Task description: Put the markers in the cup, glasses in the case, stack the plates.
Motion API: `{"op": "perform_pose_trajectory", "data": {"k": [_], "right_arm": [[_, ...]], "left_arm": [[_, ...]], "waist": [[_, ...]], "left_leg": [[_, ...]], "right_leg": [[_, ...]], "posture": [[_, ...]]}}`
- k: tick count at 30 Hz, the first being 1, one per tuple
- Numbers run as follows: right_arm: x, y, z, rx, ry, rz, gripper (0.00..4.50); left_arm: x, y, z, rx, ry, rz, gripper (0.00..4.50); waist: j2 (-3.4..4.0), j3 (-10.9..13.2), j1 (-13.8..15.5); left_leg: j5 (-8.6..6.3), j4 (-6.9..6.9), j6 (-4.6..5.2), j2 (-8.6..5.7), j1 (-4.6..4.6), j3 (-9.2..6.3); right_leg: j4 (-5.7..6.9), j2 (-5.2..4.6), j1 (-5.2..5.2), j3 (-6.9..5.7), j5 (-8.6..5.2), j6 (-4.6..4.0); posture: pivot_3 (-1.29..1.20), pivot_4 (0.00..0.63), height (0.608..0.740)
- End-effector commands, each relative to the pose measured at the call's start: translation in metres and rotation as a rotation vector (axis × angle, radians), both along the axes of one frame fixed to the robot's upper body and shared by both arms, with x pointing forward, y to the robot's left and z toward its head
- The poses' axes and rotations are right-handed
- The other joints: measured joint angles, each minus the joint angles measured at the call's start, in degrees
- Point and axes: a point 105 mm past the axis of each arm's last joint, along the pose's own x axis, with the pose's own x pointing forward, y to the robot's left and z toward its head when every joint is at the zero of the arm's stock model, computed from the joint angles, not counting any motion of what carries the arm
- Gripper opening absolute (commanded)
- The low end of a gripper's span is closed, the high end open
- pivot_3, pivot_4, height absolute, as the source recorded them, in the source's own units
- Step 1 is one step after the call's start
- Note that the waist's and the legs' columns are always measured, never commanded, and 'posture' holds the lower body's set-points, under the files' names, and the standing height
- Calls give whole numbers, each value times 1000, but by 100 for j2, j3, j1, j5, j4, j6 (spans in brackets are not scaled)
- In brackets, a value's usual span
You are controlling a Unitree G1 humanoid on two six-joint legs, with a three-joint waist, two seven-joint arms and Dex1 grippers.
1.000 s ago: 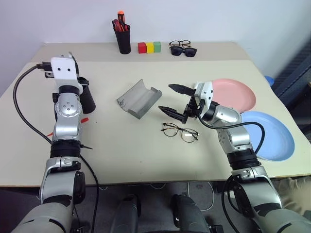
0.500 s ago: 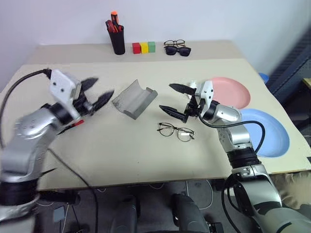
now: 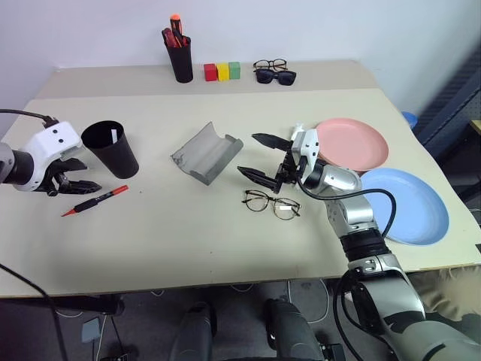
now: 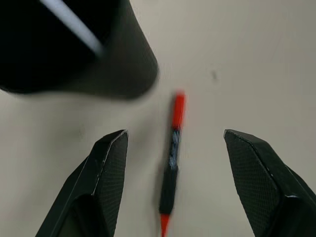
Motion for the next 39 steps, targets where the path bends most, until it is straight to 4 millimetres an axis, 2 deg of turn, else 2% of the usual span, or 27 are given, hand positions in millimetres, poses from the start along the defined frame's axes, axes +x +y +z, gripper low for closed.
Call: {"op": "perform_pose_trajectory", "data": {"k": [1,4,14,20,23,27,28,33,39], "right_arm": [[-1,1,14,23,-54,-1,4500],[-2,-2,13,25,-54,-12,4500],[-4,-3,12,25,-49,-22,4500],[-3,-4,14,26,-50,-27,4500],[-2,-5,15,27,-51,-32,4500],[-2,-5,15,28,-51,-34,4500],[-2,-5,15,29,-50,-35,4500],[-1,-4,15,31,-48,-36,4500],[-1,-2,14,37,-47,-34,4500]], "left_arm": [[2,11,-7,68,67,21,3146],[5,16,-18,94,129,56,3146],[28,8,-41,84,192,134,3146],[32,2,-55,92,224,143,3146],[35,-2,-61,111,211,127,2305],[32,-1,-63,120,219,119,308],[31,0,-63,126,217,122,59],[29,1,-61,116,203,113,59],[26,-2,-40,88,108,33,59]], "waist": [[0,0,-1],[-1,0,-2],[-5,0,3],[-5,-1,-3],[-4,-1,7],[-4,-2,11],[-3,-2,6],[-2,-3,-5],[-3,-2,-9]], "left_leg": [[0,-1,0,1,1,-1],[1,0,1,2,3,-2],[2,12,0,2,3,-5],[2,14,0,2,8,-8],[2,17,0,2,13,-8],[2,39,0,1,14,-10],[2,41,0,1,15,-10],[2,41,0,1,21,-10],[2,40,0,2,20,-10]], "right_leg": [[1,1,-1,0,-2,-2],[8,2,-1,1,-3,-4],[23,3,-1,2,8,15],[35,3,-1,2,8,17],[47,3,0,3,7,17],[75,2,0,4,0,16],[78,2,0,5,-3,11],[85,3,1,7,-3,11],[84,3,1,7,-3,11]], "posture": [[0,150,740],[0,150,740],[0,150,740],[0,150,740],[0,150,740],[0,150,740],[0,150,740],[0,150,740],[0,150,740]]}}
